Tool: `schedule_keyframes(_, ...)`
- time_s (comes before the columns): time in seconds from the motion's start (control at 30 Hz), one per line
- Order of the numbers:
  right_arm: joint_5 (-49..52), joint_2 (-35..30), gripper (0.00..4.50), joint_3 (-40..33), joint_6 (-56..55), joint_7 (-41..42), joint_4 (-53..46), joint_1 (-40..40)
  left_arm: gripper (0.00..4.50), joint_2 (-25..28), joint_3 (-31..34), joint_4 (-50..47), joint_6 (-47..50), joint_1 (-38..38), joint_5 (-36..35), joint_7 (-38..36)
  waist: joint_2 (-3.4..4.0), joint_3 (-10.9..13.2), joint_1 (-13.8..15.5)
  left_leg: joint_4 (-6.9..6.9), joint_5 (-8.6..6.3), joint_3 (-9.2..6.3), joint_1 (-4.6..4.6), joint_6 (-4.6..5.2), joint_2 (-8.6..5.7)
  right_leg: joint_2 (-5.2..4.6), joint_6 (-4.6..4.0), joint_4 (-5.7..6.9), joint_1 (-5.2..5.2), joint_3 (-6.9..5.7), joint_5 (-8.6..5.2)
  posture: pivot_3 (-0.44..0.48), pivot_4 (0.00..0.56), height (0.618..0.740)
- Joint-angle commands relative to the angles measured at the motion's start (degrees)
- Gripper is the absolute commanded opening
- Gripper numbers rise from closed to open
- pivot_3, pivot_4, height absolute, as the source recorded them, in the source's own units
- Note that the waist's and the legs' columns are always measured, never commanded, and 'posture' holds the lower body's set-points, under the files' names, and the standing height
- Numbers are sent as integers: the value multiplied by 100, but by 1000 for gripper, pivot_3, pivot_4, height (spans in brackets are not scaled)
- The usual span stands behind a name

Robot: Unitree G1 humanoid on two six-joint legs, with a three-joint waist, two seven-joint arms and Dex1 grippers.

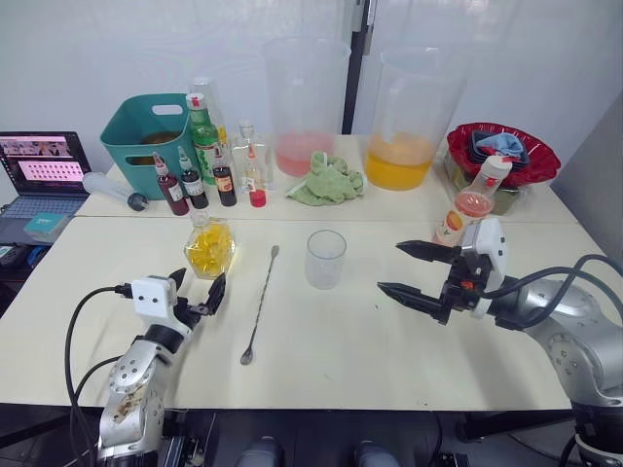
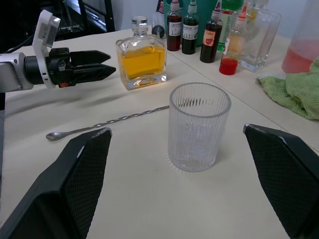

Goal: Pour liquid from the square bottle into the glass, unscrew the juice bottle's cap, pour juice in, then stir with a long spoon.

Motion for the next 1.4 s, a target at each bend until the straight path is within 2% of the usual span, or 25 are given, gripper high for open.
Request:
schedule_keyframes(0.03,76,-55,4483,-180,-64,-48,-255,29,4472,10,-81,101,-190,-175,94,50,-1,0,-2,0,0,0,1,0,0,0,0,1,0,0,0,0,150,740)
schedule_keyframes(0.33,-53,-75,4483,-201,-120,-140,-312,175,4472,-35,-144,811,-349,-862,195,291,-3,2,21,19,0,-4,-4,0,-1,4,0,9,1,-3,1,0,150,740)
schedule_keyframes(0.6,-27,-81,4483,-236,-114,-232,-387,267,4472,-6,-144,875,-451,-841,225,281,-4,2,14,22,0,-4,-4,0,-1,5,1,14,1,-3,1,0,150,740)
schedule_keyframes(0.9,-116,37,4483,-8,-111,-293,-328,179,4472,287,49,909,-428,-833,98,99,-4,2,4,21,0,-4,-3,0,1,7,1,15,0,-3,1,0,150,740)
schedule_keyframes(1.4,-120,40,4483,-57,-78,-466,-496,317,4472,456,-161,1792,-367,-1894,156,-180,-9,5,16,27,0,-6,-4,0,-6,7,2,27,-2,-4,1,0,150,740)
